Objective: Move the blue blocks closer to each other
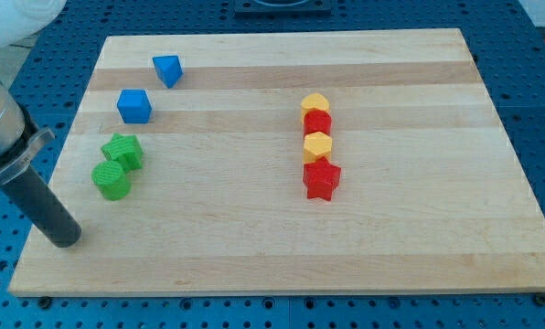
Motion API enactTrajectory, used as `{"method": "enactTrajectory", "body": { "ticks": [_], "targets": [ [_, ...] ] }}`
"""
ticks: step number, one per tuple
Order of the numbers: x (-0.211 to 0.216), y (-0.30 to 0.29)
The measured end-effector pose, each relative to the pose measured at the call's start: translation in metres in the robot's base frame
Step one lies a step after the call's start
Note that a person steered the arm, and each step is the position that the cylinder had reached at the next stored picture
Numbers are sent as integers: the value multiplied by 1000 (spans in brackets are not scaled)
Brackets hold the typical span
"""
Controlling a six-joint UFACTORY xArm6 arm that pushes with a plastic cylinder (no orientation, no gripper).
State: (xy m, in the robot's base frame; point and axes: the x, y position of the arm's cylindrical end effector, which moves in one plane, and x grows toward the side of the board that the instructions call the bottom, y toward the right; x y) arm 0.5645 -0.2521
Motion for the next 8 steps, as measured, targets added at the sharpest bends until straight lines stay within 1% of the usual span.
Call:
{"method": "enactTrajectory", "body": {
  "ticks": [1,2,3,4,5,6,7,8],
  "targets": [
    [-28,-19],
    [-104,-31],
    [-169,-8],
    [-229,44],
    [-269,96],
    [-273,80],
    [-269,32],
    [-285,32]
  ]
}}
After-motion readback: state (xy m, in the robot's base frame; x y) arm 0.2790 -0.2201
